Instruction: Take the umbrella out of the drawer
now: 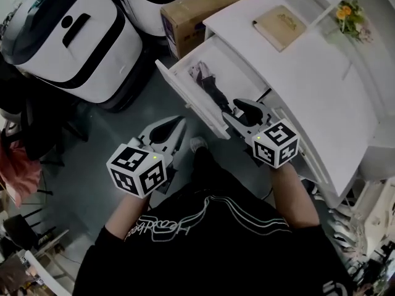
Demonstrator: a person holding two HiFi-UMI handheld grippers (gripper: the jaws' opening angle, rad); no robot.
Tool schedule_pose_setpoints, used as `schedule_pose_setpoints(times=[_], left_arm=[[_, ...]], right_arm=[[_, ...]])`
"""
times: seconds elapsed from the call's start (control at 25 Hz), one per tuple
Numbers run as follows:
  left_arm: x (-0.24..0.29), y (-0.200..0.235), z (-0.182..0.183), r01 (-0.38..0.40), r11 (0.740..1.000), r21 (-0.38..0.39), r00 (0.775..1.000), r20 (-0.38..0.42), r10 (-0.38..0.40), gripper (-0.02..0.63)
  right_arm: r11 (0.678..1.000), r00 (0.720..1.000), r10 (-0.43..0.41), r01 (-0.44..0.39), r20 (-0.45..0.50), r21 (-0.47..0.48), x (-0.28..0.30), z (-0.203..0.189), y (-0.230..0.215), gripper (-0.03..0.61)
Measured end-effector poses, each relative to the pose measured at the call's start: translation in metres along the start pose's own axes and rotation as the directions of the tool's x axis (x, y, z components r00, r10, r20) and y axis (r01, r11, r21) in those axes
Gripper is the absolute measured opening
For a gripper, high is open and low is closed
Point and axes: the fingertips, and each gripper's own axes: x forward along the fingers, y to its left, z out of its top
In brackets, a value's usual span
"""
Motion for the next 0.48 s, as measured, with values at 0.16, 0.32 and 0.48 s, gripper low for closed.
schedule_pose_setpoints(times=[0.16, 0.32, 0.48], left_arm=[[0.023, 0.040, 0.016, -0.035, 0.999, -0.038, 0.999, -0.006, 0.035, 0.017], [0.047, 0.074, 0.018, -0.066, 0.994, -0.087, 0.998, -0.028, 0.063, 0.017], [0.066, 0.095, 0.015, -0.076, 0.991, -0.110, 0.996, -0.064, 0.070, 0.017]], right_arm=[[1.000, 0.995, -0.017, 0.015, -0.102, -0.019, 0.054, -0.012, -0.044, 0.205], [0.998, 0.975, -0.036, 0.024, -0.218, -0.054, 0.103, -0.038, -0.083, 0.222], [0.998, 0.941, -0.055, 0.038, -0.334, -0.058, 0.145, -0.079, -0.115, 0.232]])
